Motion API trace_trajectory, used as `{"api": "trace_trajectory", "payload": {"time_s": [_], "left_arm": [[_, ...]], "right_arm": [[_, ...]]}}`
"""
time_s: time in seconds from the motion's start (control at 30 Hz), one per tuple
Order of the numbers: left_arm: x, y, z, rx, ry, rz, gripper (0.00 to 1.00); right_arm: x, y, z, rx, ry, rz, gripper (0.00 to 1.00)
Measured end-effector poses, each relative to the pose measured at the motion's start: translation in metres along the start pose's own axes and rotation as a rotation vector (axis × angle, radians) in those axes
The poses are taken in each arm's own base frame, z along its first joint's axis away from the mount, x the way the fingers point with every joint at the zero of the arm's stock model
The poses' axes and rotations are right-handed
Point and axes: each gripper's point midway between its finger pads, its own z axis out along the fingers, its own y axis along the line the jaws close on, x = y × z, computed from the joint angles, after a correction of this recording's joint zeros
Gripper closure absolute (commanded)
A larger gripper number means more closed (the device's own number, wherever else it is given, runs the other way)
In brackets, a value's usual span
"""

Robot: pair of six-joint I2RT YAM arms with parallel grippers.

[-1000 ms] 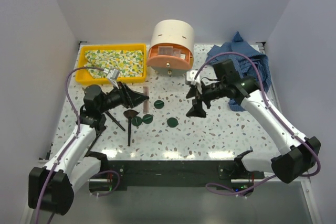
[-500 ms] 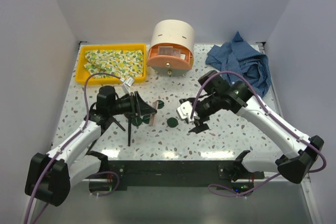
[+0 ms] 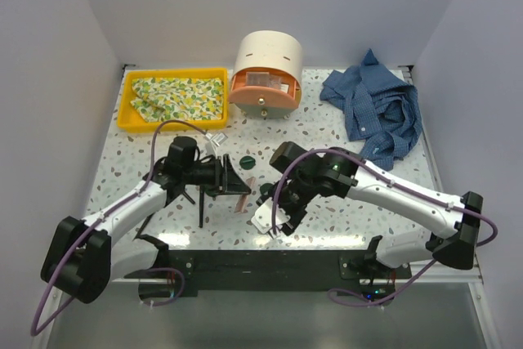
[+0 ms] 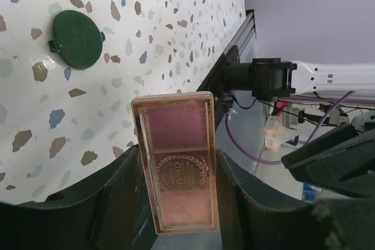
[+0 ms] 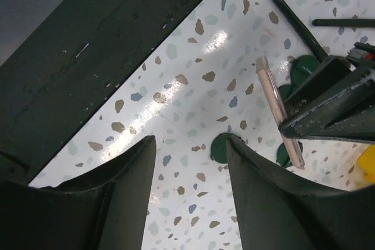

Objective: Organize the makeup
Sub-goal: Pick up the makeup from the center of the board.

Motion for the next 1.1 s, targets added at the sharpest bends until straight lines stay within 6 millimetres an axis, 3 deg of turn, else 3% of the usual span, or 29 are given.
{"api": "trace_trajectory", "payload": {"time_s": [0.3, 0.6, 0.73, 0.83, 0.97, 1.1], "left_arm": [[0.003, -0.001, 0.002, -0.040, 0.068, 0.005, 1.00], [0.001, -0.005, 0.008, -0.126, 0.121, 0.012, 1.00], [0.000, -0.003, 0.007, -0.164, 0.127, 0.016, 1.00], [-0.001, -0.002, 0.006, -0.183, 0.128, 0.023, 1.00], [-0.001, -0.002, 0.005, -0.198, 0.131, 0.022, 1.00], [0.000, -0.001, 0.004, -0.211, 0.137, 0.026, 1.00]], "right_arm": [[-0.011, 0.003, 0.027, -0.040, 0.148, -0.149, 0.42], [-0.026, -0.028, 0.071, 0.030, 0.337, -0.319, 0.37], [-0.023, -0.040, 0.077, 0.079, 0.409, -0.352, 0.38], [-0.020, -0.052, 0.075, 0.139, 0.459, -0.371, 0.40], [-0.007, -0.065, 0.078, 0.207, 0.539, -0.392, 0.55], [0.009, -0.068, 0.085, 0.217, 0.615, -0.401, 0.63]]}}
